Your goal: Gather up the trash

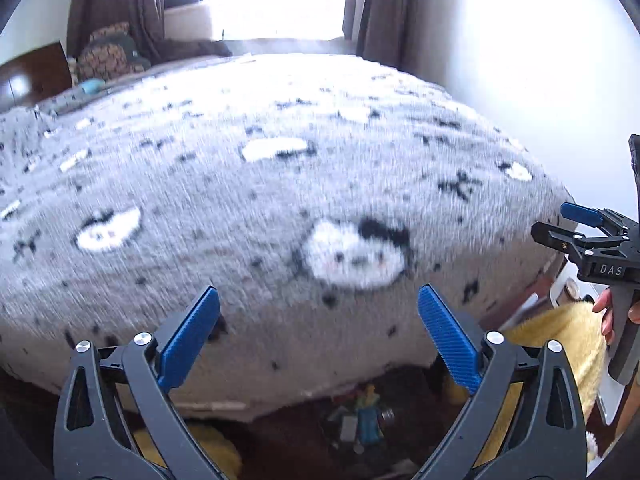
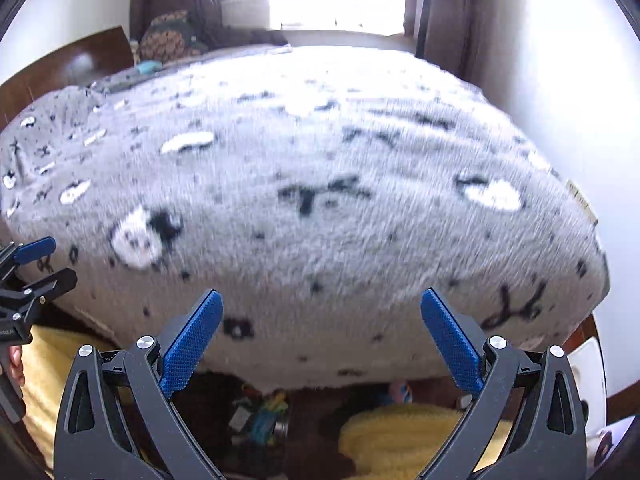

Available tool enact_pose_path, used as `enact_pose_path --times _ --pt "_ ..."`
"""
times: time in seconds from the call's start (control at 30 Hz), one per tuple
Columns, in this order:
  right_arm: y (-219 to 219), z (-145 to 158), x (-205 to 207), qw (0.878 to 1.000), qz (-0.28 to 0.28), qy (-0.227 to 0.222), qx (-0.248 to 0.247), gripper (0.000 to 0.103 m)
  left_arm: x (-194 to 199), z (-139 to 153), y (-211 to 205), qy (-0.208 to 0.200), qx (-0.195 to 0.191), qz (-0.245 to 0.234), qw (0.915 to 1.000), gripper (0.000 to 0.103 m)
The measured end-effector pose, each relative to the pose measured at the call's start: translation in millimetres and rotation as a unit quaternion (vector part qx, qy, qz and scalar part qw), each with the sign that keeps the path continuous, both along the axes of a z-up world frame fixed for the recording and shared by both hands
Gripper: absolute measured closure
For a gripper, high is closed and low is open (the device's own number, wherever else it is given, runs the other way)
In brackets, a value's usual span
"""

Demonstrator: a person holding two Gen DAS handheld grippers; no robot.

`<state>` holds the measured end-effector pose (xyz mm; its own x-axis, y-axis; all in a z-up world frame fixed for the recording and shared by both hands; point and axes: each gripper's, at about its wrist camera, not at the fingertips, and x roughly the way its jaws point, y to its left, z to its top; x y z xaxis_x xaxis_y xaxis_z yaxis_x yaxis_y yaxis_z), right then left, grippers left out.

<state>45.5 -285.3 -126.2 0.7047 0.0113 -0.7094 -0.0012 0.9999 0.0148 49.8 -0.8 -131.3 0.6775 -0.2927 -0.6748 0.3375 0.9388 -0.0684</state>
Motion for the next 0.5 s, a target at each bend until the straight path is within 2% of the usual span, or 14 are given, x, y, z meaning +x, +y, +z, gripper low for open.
enact_pose_path --times 0.23,0.33,0.5 --pt "-11 64 11 0.995 -0.016 -0.098 0.011 0.003 10 83 5 -0.101 -0.011 0.022 0.9946 0.008" --pt "-15 96 9 0.988 -0.029 -0.152 0.004 0.003 10 116 3 -0.148 -0.019 0.026 0.9885 0.008" --pt "-19 135 4 0.977 -0.055 -0.208 0.002 0.003 10 158 5 -0.204 -0.033 0.035 0.9777 0.008"
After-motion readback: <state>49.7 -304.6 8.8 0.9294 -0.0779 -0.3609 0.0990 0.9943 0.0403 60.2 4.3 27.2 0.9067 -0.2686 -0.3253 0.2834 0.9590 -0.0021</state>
